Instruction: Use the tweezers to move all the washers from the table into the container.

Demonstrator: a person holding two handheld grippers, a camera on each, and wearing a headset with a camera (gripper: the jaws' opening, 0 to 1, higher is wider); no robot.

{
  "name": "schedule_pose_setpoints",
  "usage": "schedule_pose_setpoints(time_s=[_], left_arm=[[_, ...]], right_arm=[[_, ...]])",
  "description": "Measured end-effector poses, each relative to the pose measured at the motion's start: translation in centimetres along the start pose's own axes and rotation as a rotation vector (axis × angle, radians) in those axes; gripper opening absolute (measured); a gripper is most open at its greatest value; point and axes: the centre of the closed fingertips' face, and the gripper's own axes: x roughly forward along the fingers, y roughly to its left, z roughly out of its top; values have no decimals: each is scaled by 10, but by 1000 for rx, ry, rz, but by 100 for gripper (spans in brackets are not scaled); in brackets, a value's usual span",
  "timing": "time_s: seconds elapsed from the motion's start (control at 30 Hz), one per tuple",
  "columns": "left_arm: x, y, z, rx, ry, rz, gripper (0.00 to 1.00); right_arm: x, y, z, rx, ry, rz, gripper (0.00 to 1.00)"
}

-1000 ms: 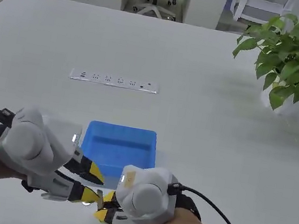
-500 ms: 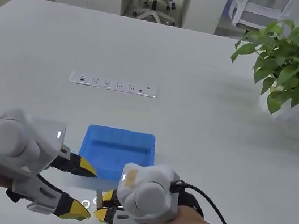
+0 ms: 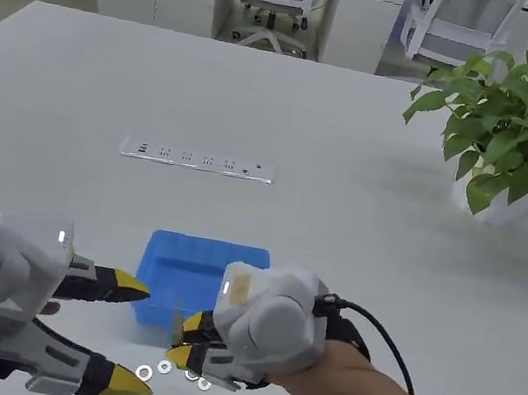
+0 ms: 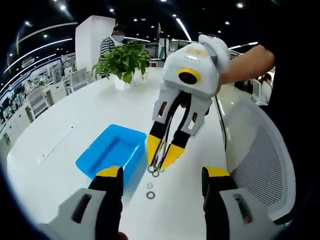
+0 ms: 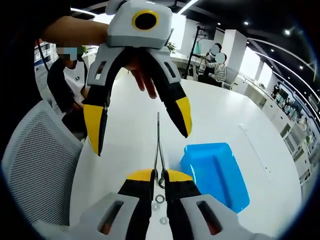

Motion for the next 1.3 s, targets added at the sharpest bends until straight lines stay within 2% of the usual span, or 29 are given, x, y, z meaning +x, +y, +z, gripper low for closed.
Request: schedule_pose_setpoints(time_s=[0.17,0.27,0.53,0.73,0.87,1.0,1.3], left_arm=[[-5,3,10,-37,-60,42,77],[-7,6,13,-40,-77,66,81],[-10,5,12,-55,-85,89,87],[-10,4,15,-67,-108,105,94],[-11,7,17,-67,-121,120,99],[-13,9,22,-61,-133,138,99],[-13,15,21,-66,-130,145,99]], right_arm=[[-7,-18,7,2,-21,-24,9],[-10,-29,9,-1,-28,-37,9],[-15,-57,8,-6,-55,-62,9],[-13,-71,6,1,-74,-67,9],[-10,-77,3,8,-84,-68,9],[-7,-83,0,22,-96,-68,9],[2,-95,-13,64,-115,-64,9]])
